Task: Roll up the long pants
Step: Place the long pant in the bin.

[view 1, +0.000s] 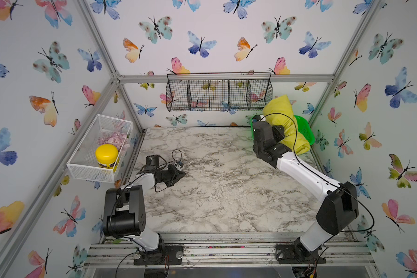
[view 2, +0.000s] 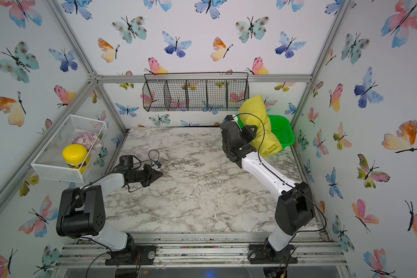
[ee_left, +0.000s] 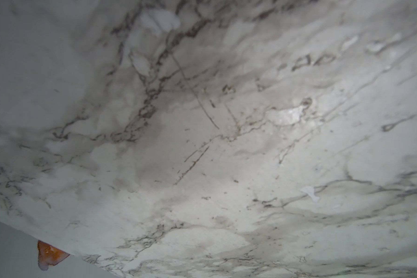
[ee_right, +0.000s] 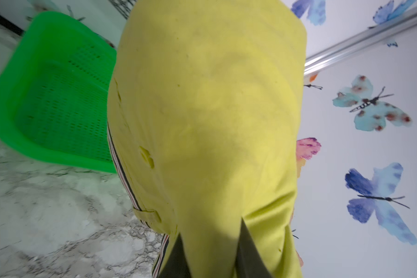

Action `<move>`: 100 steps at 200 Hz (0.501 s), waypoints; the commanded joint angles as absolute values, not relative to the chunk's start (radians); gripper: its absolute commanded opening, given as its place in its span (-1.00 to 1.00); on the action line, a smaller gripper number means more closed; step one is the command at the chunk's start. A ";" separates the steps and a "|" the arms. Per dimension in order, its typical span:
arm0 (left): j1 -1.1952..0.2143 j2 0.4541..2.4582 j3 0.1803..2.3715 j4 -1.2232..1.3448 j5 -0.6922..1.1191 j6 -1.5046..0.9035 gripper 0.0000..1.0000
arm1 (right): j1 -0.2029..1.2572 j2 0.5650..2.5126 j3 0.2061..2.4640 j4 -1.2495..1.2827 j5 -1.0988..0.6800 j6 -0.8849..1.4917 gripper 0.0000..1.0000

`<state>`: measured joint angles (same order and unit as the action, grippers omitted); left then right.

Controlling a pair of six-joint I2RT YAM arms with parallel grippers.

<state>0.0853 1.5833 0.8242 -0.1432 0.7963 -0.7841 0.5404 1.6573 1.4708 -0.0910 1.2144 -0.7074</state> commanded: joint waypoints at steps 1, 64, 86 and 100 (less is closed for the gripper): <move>0.092 1.586 0.827 -0.178 0.864 -0.743 -0.79 | 0.470 1.673 1.547 0.070 1.296 -0.749 -0.92; 0.101 1.599 0.839 -0.207 0.867 -0.731 -0.80 | 0.294 2.054 1.932 -0.048 1.102 -0.647 -0.92; 0.104 1.600 0.839 -0.209 0.849 -0.737 -0.80 | 0.247 2.215 2.105 -0.127 1.050 -0.610 -0.92; 0.106 1.603 0.838 -0.209 0.836 -0.747 -0.80 | 0.227 2.275 2.138 -0.122 1.010 -0.586 -0.92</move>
<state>0.0967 1.5875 0.8253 -0.1886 0.8223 -0.7479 0.2588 2.2108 2.0445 -0.1047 1.0843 -0.6239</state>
